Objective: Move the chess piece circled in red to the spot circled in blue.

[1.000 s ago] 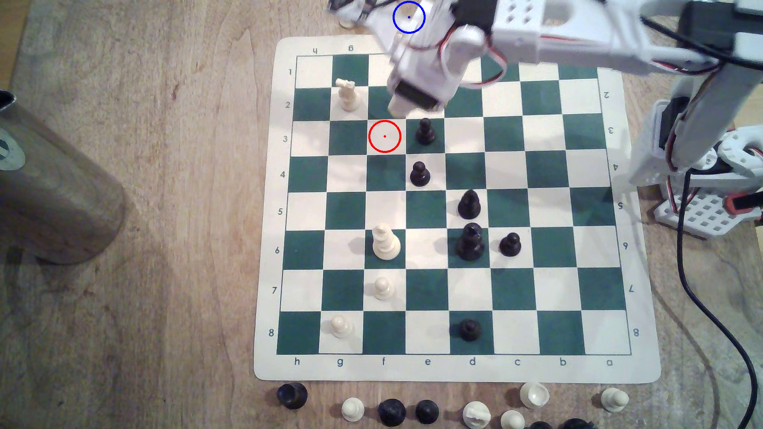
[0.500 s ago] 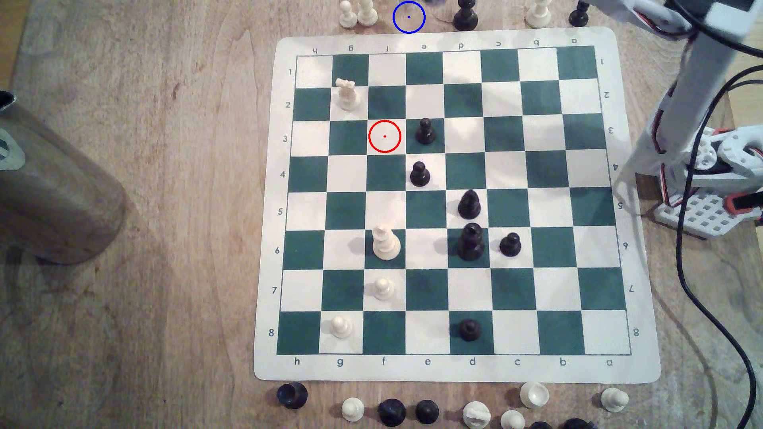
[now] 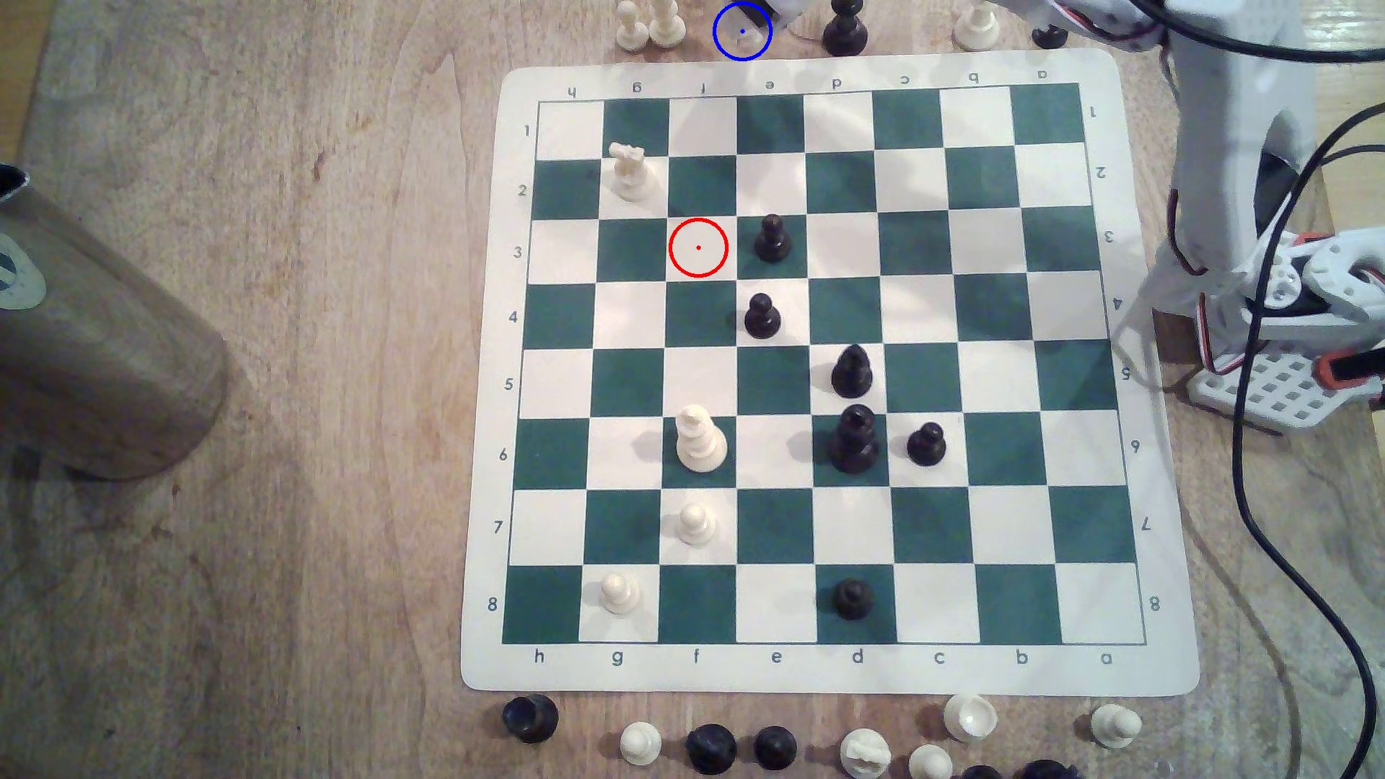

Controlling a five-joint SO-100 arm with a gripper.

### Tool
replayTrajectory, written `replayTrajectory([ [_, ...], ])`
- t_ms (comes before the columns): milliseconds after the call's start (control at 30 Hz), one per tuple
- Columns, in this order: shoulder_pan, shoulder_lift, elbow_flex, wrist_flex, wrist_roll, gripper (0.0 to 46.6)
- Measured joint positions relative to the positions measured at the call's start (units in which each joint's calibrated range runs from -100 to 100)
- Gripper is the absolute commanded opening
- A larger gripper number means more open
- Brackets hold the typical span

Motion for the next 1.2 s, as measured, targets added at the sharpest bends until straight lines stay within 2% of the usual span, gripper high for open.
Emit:
replayTrajectory([
  [767,0.1,4.5,-0.3,-4.4,0.6,0.5],
  [800,0.1,4.5,-0.3,-4.4,0.6,4.7],
  [833,0.3,4.5,-0.3,-4.4,0.6,6.6],
  [1033,0.3,4.5,-0.3,-4.4,0.6,10.9],
  [1067,0.3,4.5,-0.3,-4.4,0.6,13.8],
  [1200,0.5,4.5,-0.3,-5.4,0.6,19.4],
])
